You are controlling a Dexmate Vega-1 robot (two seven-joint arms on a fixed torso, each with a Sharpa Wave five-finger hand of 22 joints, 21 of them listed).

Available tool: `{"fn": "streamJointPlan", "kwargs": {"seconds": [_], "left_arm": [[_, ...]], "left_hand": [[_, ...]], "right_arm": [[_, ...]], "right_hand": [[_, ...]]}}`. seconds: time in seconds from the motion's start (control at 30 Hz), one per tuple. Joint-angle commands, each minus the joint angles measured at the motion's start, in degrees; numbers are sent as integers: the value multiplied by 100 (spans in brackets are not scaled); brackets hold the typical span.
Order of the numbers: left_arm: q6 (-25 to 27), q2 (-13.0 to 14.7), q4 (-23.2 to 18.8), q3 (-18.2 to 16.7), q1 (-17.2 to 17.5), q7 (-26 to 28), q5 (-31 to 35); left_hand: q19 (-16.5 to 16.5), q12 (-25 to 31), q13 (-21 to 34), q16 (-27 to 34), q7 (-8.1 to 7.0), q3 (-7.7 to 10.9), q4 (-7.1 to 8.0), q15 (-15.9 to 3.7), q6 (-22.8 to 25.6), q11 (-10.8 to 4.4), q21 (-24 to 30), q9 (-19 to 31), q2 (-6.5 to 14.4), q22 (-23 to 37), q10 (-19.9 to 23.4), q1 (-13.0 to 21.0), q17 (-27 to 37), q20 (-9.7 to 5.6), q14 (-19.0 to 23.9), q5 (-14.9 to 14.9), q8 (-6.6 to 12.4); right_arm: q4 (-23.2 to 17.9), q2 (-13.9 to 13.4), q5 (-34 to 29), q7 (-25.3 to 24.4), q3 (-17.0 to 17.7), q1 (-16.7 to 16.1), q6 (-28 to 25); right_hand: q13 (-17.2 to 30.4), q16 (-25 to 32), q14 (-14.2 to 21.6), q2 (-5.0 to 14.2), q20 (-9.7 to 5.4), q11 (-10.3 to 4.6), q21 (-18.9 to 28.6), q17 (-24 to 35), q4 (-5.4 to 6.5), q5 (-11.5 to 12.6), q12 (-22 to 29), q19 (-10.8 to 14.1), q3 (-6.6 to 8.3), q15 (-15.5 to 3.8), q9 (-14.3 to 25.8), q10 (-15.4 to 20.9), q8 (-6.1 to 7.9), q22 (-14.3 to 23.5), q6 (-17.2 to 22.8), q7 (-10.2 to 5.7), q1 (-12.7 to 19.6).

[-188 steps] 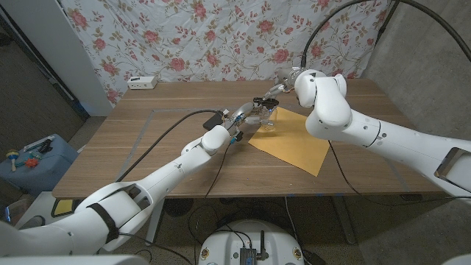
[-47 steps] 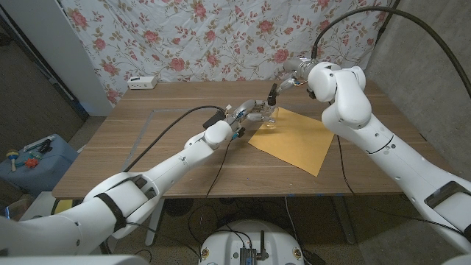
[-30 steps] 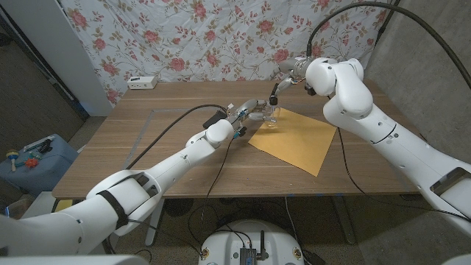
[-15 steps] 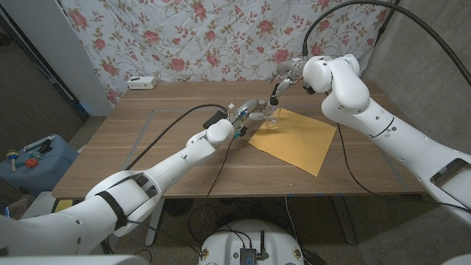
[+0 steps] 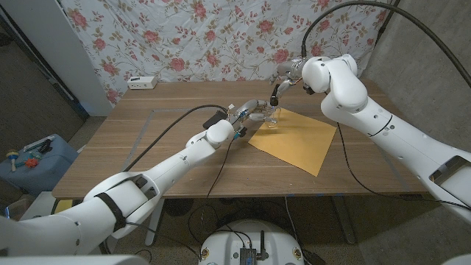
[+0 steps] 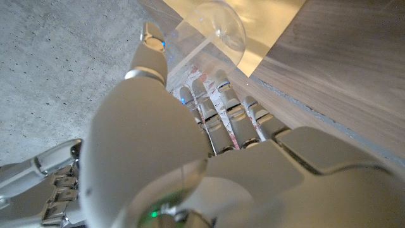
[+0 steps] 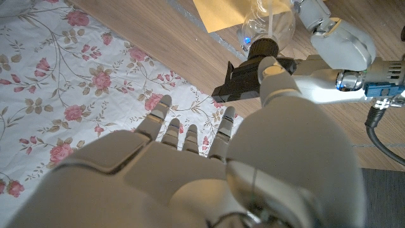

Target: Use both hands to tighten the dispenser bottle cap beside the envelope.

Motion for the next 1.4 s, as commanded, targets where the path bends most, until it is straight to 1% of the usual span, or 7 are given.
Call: {"fn": "streamJointPlan", "kwargs": {"seconds": [0.03,0.1,0.33,0.7,0.9,1.17,1.4], "left_arm": [[0,-13,33,1,-22,-10,0],[1,-16,36,-4,-21,-10,-9],[-17,-23,69,-6,-30,4,-7],[-66,-35,119,-14,-44,31,-5],[-41,0,63,-29,-27,40,-6],[-94,-15,114,-31,-40,29,-15],[-94,-10,93,-35,-20,52,-11]], "left_hand": [[51,40,1385,53,224,558,512,-455,894,-98,-12,22,718,12,463,-557,17,-267,75,44,35],[51,46,1386,46,221,561,514,-456,895,-99,-12,22,720,12,478,-559,13,-274,69,45,35],[49,39,1391,47,218,561,512,-451,885,-98,-13,22,717,12,456,-558,14,-254,69,44,29],[48,39,1393,47,224,562,515,-455,895,-96,-12,23,725,12,455,-560,18,-252,60,44,31],[49,49,1396,48,228,561,511,-452,886,-110,-12,23,721,12,478,-557,17,-253,64,45,26],[51,39,1388,48,215,561,511,-450,885,-81,-11,23,715,12,467,-561,14,-250,68,44,24],[53,43,1390,47,212,561,514,-451,889,-92,-11,23,717,12,477,-565,15,-247,66,43,24]], "right_arm": [[62,-23,128,-59,-5,14,-51],[69,-27,158,-47,-7,26,-63],[93,-23,164,-48,-62,58,-141],[93,22,197,-206,-87,-18,-368],[90,58,200,-340,-127,-52,-476],[105,113,149,-416,-216,-33,-643],[71,158,-50,-313,-314,-7,-892]], "right_hand": [[17,46,-17,-7,-20,-6,20,19,41,19,57,-6,8,2,17,1,55,19,106,14,1],[17,50,-21,-12,-32,5,26,19,60,17,64,6,-6,-2,23,10,76,18,149,19,-32],[15,79,-9,-55,-243,7,57,20,136,8,85,101,-88,-29,38,25,174,14,368,19,-194],[12,134,97,-112,-470,54,87,24,202,14,123,278,-187,-186,50,118,304,5,687,25,-385],[10,172,186,-104,-580,94,103,35,242,27,161,422,-228,-272,69,252,416,1,949,24,-495],[9,200,264,-91,-660,102,111,44,280,26,184,540,-267,-322,66,363,496,-2,1156,35,-596],[8,229,348,-80,-628,124,104,50,310,20,201,590,-299,-295,63,452,512,-2,1205,77,-676]]}}
